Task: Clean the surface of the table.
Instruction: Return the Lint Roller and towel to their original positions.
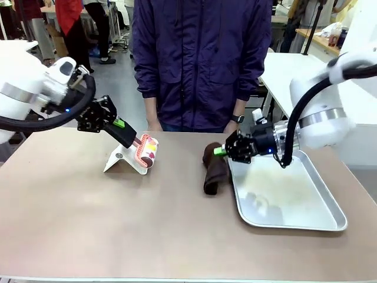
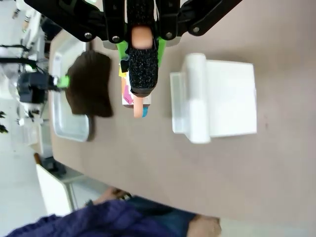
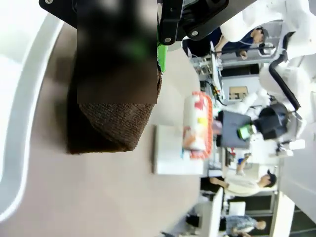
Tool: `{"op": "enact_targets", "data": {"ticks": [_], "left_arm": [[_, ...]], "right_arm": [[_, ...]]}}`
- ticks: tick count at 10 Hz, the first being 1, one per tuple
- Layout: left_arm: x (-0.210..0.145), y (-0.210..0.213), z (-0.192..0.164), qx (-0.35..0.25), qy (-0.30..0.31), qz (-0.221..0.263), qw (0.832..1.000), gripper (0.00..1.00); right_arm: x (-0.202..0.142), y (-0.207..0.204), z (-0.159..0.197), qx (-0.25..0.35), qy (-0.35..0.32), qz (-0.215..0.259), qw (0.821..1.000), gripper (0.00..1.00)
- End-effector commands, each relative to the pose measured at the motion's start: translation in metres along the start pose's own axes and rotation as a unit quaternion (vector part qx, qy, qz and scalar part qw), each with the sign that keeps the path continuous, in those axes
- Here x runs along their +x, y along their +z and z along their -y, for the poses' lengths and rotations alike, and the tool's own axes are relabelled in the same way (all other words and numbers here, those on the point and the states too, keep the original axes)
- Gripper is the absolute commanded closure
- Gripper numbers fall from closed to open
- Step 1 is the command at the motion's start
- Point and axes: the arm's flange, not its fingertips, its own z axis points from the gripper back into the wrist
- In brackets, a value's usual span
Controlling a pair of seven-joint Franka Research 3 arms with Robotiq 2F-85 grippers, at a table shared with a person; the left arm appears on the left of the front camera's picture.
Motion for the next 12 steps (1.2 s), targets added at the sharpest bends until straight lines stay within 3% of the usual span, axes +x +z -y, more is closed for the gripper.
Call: {"op": "enact_targets", "data": {"ticks": [1, 4, 5, 8, 10, 12], "left_arm": [[0.009, -0.013, 0.004, 0.018, 0.0, 0.029, 0.999, 0.78], [0.007, -0.017, 0.0, 0.025, -0.004, 0.025, 0.999, 0.78], [0.007, -0.017, 0.0, 0.025, -0.004, 0.025, 0.999, 0.78], [0.007, -0.019, -0.002, 0.025, -0.002, 0.025, 0.999, 0.78], [-0.004, -0.016, -0.003, 0.044, -0.016, 0.026, 0.999, 0.78], [-0.009, -0.013, -0.01, 0.054, -0.015, 0.038, 0.998, 0.78]], "right_arm": [[0.007, -0.001, -0.002, -0.015, 0.007, -0.029, 0.999, 0.9], [0.012, 0.026, 0.004, 0.032, -0.019, -0.009, 0.999, 0.9], [-0.001, -0.001, 0.014, -0.012, 0.0, -0.02, 1.0, 0.9], [0.004, 0.009, 0.016, -0.001, -0.005, -0.016, 1.0, 0.9], [0.004, -0.013, 0.004, -0.064, 0.021, -0.005, 0.998, 0.9], [0.01, -0.029, 0.001, -0.088, 0.018, -0.015, 0.996, 0.9]]}}
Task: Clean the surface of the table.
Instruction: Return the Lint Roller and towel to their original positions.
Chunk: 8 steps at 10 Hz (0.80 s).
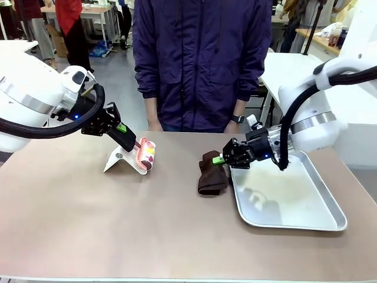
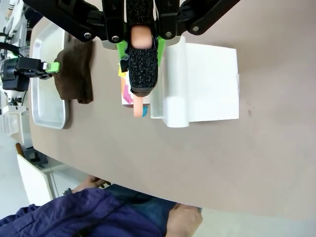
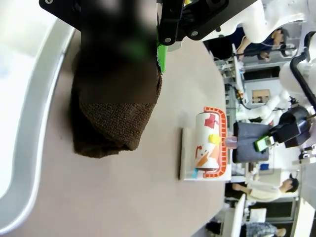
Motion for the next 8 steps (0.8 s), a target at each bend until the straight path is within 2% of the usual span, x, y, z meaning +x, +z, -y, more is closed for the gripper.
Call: {"op": "enact_targets", "data": {"ticks": [1, 5, 8], "left_arm": [[-0.006, 0.007, -0.006, 0.013, -0.003, 0.009, 1.0, 0.78], [0.003, 0.002, -0.016, 0.006, 0.014, 0.021, 1.0, 0.78], [0.004, -0.008, -0.013, 0.007, 0.015, 0.021, 1.0, 0.78]], "right_arm": [[0.013, -0.014, -0.007, -0.039, -0.01, -0.008, 0.999, 0.9], [0.019, -0.03, -0.006, -0.056, -0.015, -0.027, 0.998, 0.9], [0.019, -0.027, 0.0, -0.04, -0.022, -0.04, 0.998, 0.9]]}}
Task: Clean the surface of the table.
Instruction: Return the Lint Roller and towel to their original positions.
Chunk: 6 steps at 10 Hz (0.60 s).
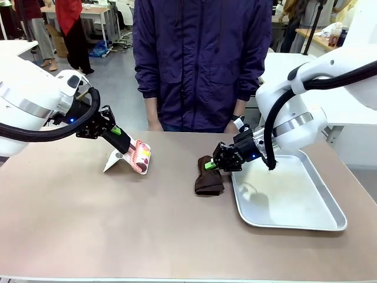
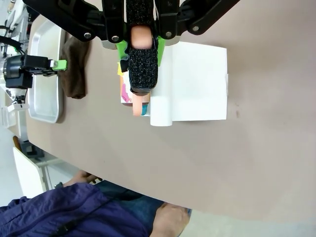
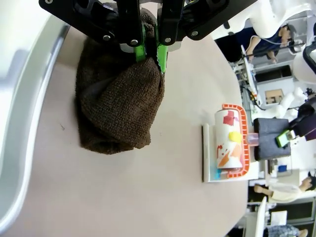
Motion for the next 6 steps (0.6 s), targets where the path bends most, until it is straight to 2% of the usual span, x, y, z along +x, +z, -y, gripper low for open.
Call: {"op": "enact_targets", "data": {"ticks": [1, 3, 6], "left_arm": [[0.001, -0.01, 0.005, 0.004, -0.009, 0.01, 1.0, 0.78], [0.0, -0.016, 0.01, 0.017, -0.013, 0.008, 1.0, 0.78], [0.001, -0.022, 0.016, 0.022, -0.014, 0.006, 1.0, 0.78]], "right_arm": [[0.005, 0.004, 0.0, 0.004, -0.006, -0.011, 1.0, 0.9], [0.0, 0.019, 0.005, 0.033, -0.001, -0.006, 0.999, 0.9], [-0.002, 0.022, 0.01, 0.043, 0.0, -0.006, 0.999, 0.9]]}}
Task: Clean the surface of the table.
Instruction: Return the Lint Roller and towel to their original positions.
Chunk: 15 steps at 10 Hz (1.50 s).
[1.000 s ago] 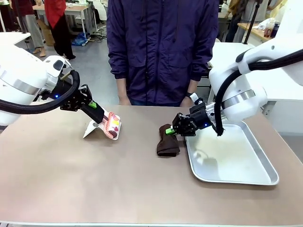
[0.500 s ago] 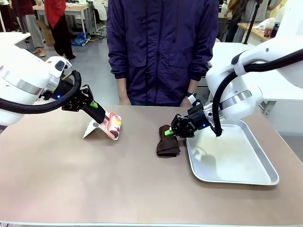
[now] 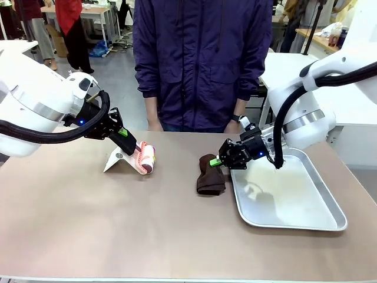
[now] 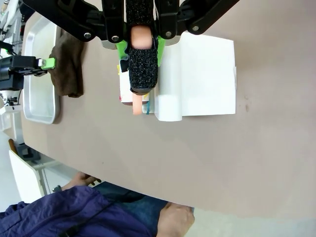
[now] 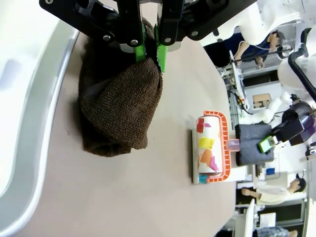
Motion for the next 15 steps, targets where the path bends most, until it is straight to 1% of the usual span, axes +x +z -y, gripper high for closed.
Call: {"op": "enact_targets", "data": {"ticks": [1, 2, 3, 4, 5, 7, 8, 9, 10, 13, 14, 15], "left_arm": [[0.004, -0.003, 0.002, 0.015, 0.003, 0.003, 1.0, 0.74], [0.004, -0.003, 0.003, 0.017, 0.006, 0.003, 1.0, 0.31], [0.004, -0.002, 0.003, 0.025, 0.006, 0.002, 1.0, 0.17], [0.005, -0.001, 0.002, 0.03, 0.008, 0.008, 0.999, 0.0], [0.006, 0.003, 0.0, 0.032, 0.011, 0.014, 0.999, 0.0], [0.008, 0.016, -0.004, 0.034, 0.018, 0.03, 0.999, 0.0], [0.008, 0.02, -0.005, 0.033, 0.019, 0.035, 0.999, 0.0], [0.008, 0.02, -0.004, 0.031, 0.019, 0.037, 0.999, 0.0], [0.008, 0.021, -0.005, 0.032, 0.02, 0.039, 0.999, 0.0], [0.007, 0.026, -0.005, 0.03, 0.018, 0.045, 0.998, 0.0], [0.005, 0.032, -0.005, 0.023, 0.016, 0.045, 0.999, 0.0], [0.002, 0.041, -0.005, 0.007, 0.013, 0.046, 0.999, 0.0]], "right_arm": [[-0.006, 0.002, 0.001, 0.008, 0.011, 0.001, 1.0, 0.9], [-0.006, 0.001, 0.001, 0.006, 0.012, -0.001, 1.0, 0.9], [-0.005, -0.002, 0.0, -0.001, 0.014, -0.006, 1.0, 0.55], [-0.005, -0.004, 0.0, -0.003, 0.015, -0.011, 1.0, 0.35], [-0.004, -0.004, 0.0, 0.0, 0.011, -0.012, 1.0, 0.0], [-0.002, -0.003, 0.004, 0.013, 0.006, -0.015, 1.0, 0.0], [-0.001, -0.004, 0.004, 0.016, 0.004, -0.019, 1.0, 0.11], [0.001, -0.006, 0.006, 0.017, 0.001, -0.021, 1.0, 0.02], [0.001, -0.006, 0.007, 0.018, 0.0, -0.022, 1.0, 0.0], [-0.005, -0.002, 0.004, 0.015, 0.011, -0.019, 1.0, 0.0], [-0.01, 0.004, 0.002, 0.012, 0.017, -0.014, 1.0, 0.0], [-0.018, 0.013, -0.002, 0.025, 0.031, -0.014, 0.999, 0.0]]}}
